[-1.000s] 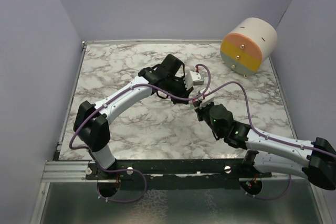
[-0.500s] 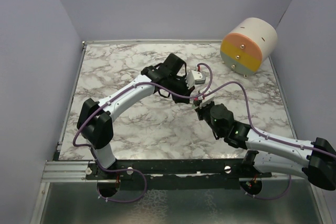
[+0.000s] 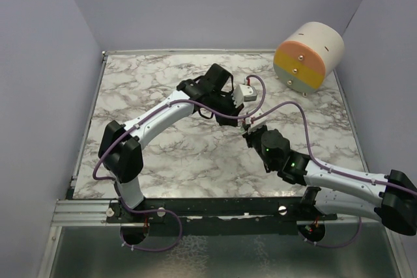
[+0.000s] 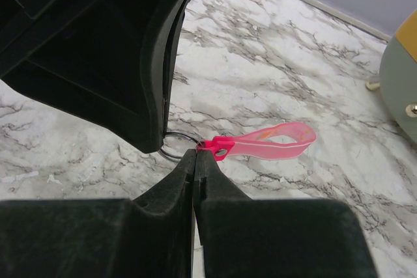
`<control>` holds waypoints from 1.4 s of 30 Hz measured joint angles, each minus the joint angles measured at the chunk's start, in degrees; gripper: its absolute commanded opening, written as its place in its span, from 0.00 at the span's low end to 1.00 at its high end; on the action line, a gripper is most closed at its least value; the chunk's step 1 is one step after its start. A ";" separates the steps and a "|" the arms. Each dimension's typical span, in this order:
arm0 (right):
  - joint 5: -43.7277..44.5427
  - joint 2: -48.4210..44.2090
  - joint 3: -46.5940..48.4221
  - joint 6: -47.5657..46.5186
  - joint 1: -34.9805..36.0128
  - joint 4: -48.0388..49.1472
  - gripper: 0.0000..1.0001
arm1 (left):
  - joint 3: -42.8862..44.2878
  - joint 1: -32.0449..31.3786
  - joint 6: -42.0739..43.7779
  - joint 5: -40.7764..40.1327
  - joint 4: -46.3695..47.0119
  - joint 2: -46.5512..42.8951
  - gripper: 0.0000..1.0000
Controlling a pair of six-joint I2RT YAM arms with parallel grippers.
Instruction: Put the keys on the keyring
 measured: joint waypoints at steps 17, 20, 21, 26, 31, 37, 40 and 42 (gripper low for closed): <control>1.38 -1.01 -1.16 -6.38 0.02 3.93 0.01 | 1.01 0.00 -0.42 1.25 0.31 0.13 0.00; 1.38 -1.03 -1.40 -8.04 0.02 4.96 0.01 | 1.46 0.00 -0.44 1.46 0.17 0.24 0.00; 1.38 -1.01 -1.55 -8.87 0.02 5.53 0.01 | 1.73 0.00 -0.44 1.49 0.13 0.35 0.00; 1.29 -0.70 -3.34 -13.64 0.02 9.35 0.01 | 2.29 0.02 -0.48 2.05 -0.04 0.96 0.00; 0.85 0.28 -4.92 -18.73 0.02 13.11 0.01 | 2.40 0.02 -0.68 2.25 -0.02 1.42 0.00; 0.50 0.70 -5.66 -23.52 0.02 15.87 0.01 | 3.39 0.04 -0.83 2.34 -0.46 1.97 0.00; 0.52 0.70 -5.66 -25.46 0.02 16.39 0.01 | 4.98 0.07 -0.94 2.60 -1.31 2.84 0.00; 0.52 0.70 -5.66 -26.64 0.00 16.74 0.01 | 6.43 0.07 -1.11 2.86 -1.86 3.65 0.00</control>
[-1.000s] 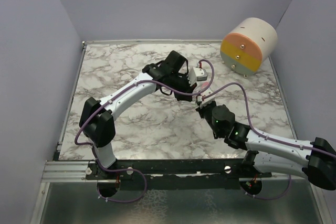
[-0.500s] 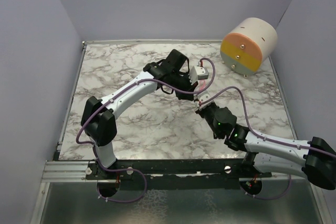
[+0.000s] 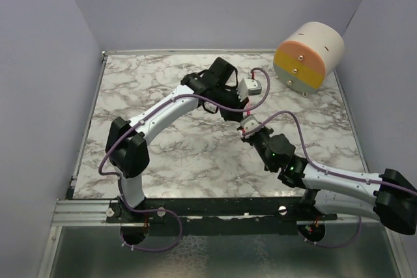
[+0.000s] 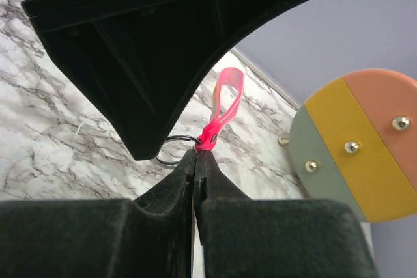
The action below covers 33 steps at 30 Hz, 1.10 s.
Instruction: Put the keys on the keyring
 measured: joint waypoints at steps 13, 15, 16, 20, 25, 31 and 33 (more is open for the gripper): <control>-0.17 -0.09 -3.13 -9.05 -0.11 5.86 0.01 | 5.18 0.26 -1.29 3.37 -3.02 4.17 0.00; -0.22 -0.46 -3.45 -10.45 -0.09 6.80 0.01 | 5.77 0.26 -1.31 3.80 -3.26 4.24 0.00; -0.26 -0.74 -3.58 -11.08 -0.09 7.23 0.01 | 6.01 0.26 -1.31 3.98 -3.37 4.24 0.00; -0.66 -2.40 -4.22 -12.98 -0.11 8.87 0.01 | 7.15 0.26 -1.31 5.33 -3.63 4.26 0.00; -1.42 -3.65 -4.33 -14.21 -0.11 12.24 0.01 | 8.07 0.04 -1.31 7.19 -5.64 4.63 0.00; -2.08 -3.89 -4.33 -14.78 -0.11 13.77 0.01 | 8.24 -0.09 -1.22 7.85 -7.56 5.31 0.00; -2.29 -3.93 -4.33 -14.69 -0.09 13.70 0.01 | 8.28 -0.07 -1.20 7.85 -8.02 5.31 0.00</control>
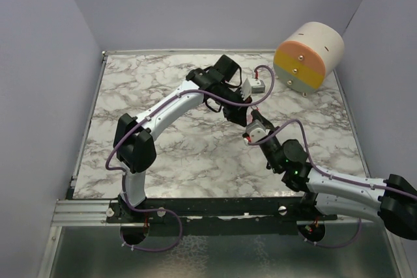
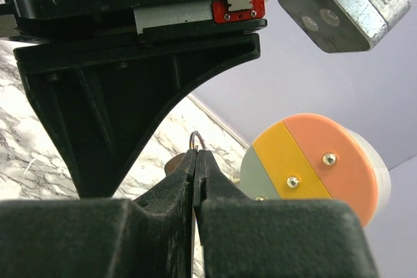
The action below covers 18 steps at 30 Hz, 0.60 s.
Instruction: Put the keys on the keyring
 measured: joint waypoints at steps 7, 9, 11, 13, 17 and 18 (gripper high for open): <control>-1.62 -2.86 0.59 4.39 0.00 -4.22 0.01 | 1.09 0.07 -0.81 -2.23 -0.48 -0.04 0.00; -2.40 -3.65 1.92 6.95 0.00 -7.10 0.01 | 1.03 0.28 -1.81 -4.59 0.02 -0.44 0.01; -3.15 -3.93 3.85 9.90 -0.02 -10.19 0.01 | 0.20 0.46 -2.89 -7.19 1.44 -1.27 0.07; -3.61 -3.98 5.95 12.74 -0.02 -13.38 0.01 | -1.99 0.72 -4.07 -9.86 3.61 -2.99 0.15; -5.16 -3.96 8.57 18.40 -0.02 -18.71 0.01 | -8.70 1.11 -6.51 -17.62 9.70 -9.88 0.29; -5.73 -3.89 8.87 19.65 -0.02 -19.82 0.01 | -11.08 1.25 -6.93 -19.56 11.76 -12.28 0.31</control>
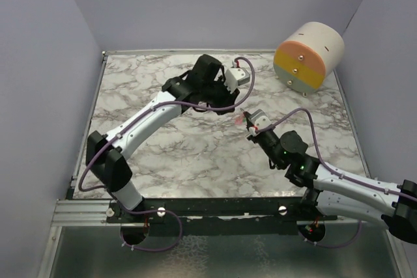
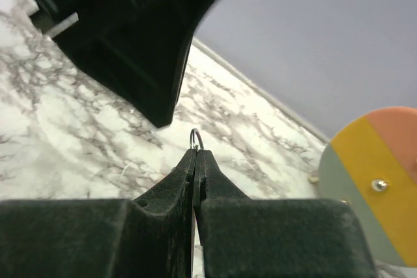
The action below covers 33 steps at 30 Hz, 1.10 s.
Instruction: Put the keys on the keyring
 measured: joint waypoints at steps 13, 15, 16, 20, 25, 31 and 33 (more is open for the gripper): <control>-4.66 0.85 0.17 8.50 0.00 -5.20 0.01 | -27.76 0.15 -1.81 -9.27 28.63 -22.67 0.37; -5.14 1.09 0.20 9.44 0.00 -5.20 0.01 | -30.95 0.15 -1.40 -9.18 31.56 -23.30 0.37; -5.35 1.27 0.22 9.73 0.00 -5.25 0.01 | -32.81 0.15 -1.20 -9.11 32.76 -23.61 0.38; -6.40 2.29 1.20 11.06 0.00 -6.21 0.01 | -40.06 0.15 -0.31 -9.01 38.29 -25.53 0.40; -7.61 2.95 2.80 12.24 0.00 -6.86 0.01 | -47.36 0.15 1.25 -7.76 46.07 -29.62 0.42; -8.96 3.41 2.95 12.92 0.00 -6.91 0.01 | -49.51 0.15 2.75 -5.97 53.72 -32.09 0.44; -9.35 3.67 3.08 13.05 0.00 -7.02 0.01 | -49.75 0.15 3.04 -5.40 55.52 -32.15 0.45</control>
